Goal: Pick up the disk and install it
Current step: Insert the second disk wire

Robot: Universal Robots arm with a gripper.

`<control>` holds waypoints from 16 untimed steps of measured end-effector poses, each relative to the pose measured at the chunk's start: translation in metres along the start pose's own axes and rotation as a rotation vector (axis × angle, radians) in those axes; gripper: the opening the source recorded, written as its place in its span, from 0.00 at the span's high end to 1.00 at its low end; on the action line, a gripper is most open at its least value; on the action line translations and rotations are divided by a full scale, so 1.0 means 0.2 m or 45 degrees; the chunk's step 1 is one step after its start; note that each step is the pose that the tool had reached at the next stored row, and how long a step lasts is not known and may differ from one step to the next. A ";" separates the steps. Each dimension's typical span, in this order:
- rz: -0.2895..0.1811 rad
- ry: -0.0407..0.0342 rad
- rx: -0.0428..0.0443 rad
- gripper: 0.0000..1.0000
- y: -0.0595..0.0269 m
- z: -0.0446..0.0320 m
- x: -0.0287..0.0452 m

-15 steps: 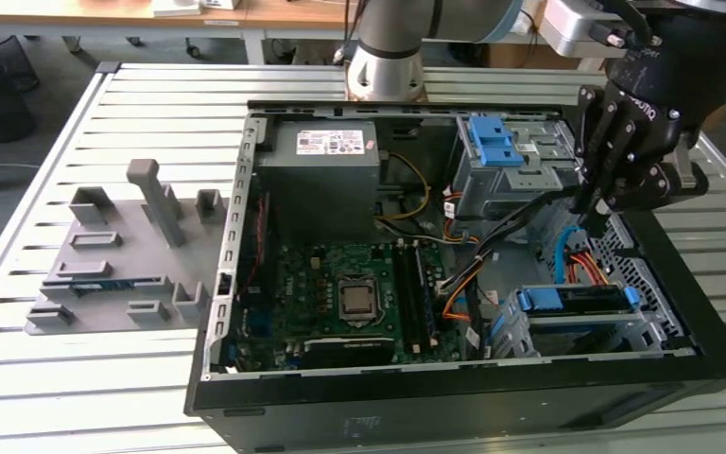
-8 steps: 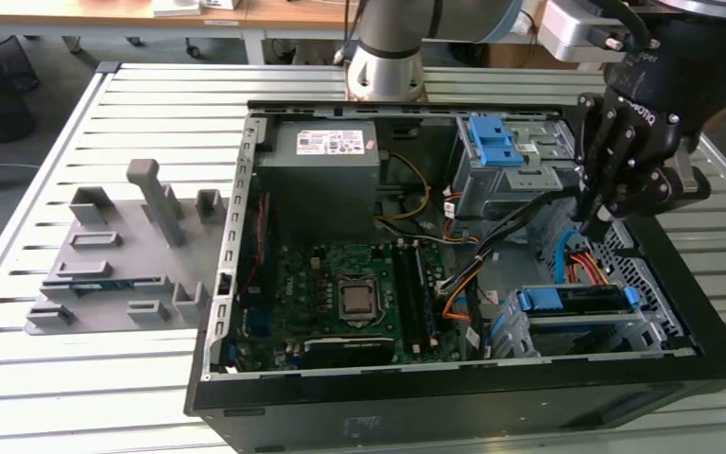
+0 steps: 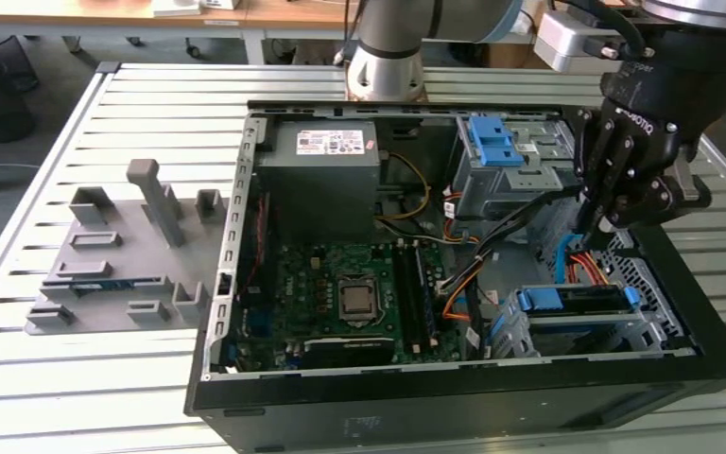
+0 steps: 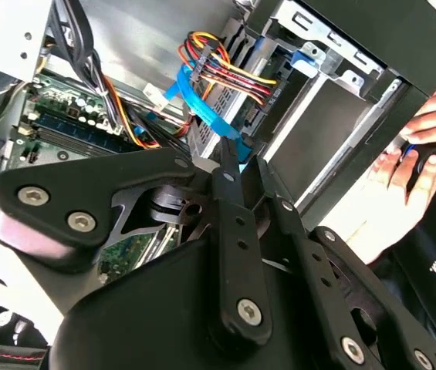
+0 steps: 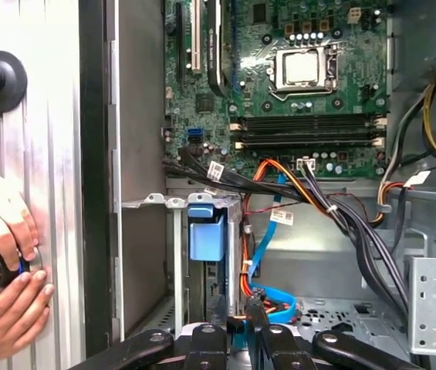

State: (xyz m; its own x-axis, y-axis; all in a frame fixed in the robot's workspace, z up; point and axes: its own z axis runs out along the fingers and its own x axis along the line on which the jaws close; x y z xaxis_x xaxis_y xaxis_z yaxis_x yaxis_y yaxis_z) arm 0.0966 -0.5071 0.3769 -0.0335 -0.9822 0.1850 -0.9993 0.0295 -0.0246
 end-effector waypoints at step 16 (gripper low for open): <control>0.000 0.0096 0.000 0.84 0.000 0.044 -0.008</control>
State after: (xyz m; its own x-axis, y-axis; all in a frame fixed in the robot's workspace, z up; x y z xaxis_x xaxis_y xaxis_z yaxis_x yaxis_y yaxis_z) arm 0.0968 -0.5072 0.3680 -0.0336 -0.9807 0.1924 -0.9993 0.0293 -0.0248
